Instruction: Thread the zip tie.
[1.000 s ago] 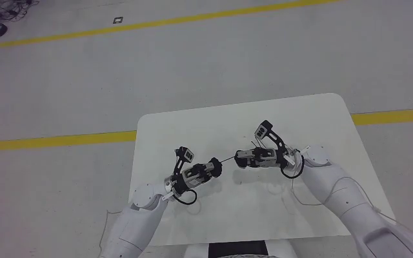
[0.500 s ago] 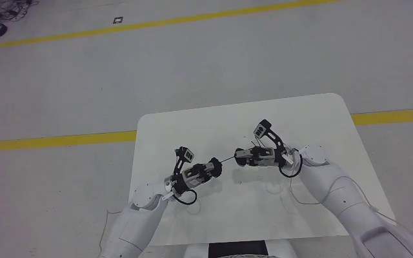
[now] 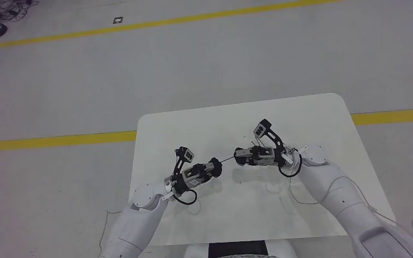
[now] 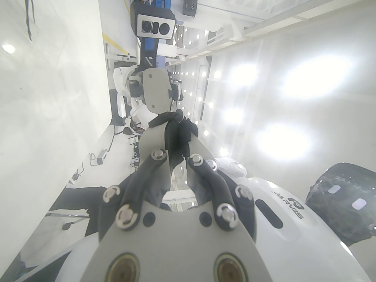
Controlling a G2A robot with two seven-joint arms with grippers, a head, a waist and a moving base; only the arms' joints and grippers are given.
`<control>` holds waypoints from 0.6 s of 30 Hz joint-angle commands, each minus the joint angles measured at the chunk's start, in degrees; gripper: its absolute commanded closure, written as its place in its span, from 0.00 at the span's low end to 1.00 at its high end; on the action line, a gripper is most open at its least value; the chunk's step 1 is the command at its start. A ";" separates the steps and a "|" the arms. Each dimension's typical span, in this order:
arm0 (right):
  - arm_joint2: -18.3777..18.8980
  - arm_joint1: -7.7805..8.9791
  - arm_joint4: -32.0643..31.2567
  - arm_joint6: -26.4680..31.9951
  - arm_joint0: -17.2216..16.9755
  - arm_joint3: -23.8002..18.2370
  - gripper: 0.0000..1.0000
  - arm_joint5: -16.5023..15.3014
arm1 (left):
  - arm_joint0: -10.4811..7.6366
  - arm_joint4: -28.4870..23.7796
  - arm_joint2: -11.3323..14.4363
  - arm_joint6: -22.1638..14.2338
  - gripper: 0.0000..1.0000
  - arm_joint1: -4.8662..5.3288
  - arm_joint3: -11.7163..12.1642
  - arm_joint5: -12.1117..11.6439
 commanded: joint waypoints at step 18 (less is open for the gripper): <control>1.39 -0.40 -1.52 0.00 -0.25 0.37 1.00 0.00 | 0.00 0.00 0.00 0.00 0.00 0.00 0.00 0.00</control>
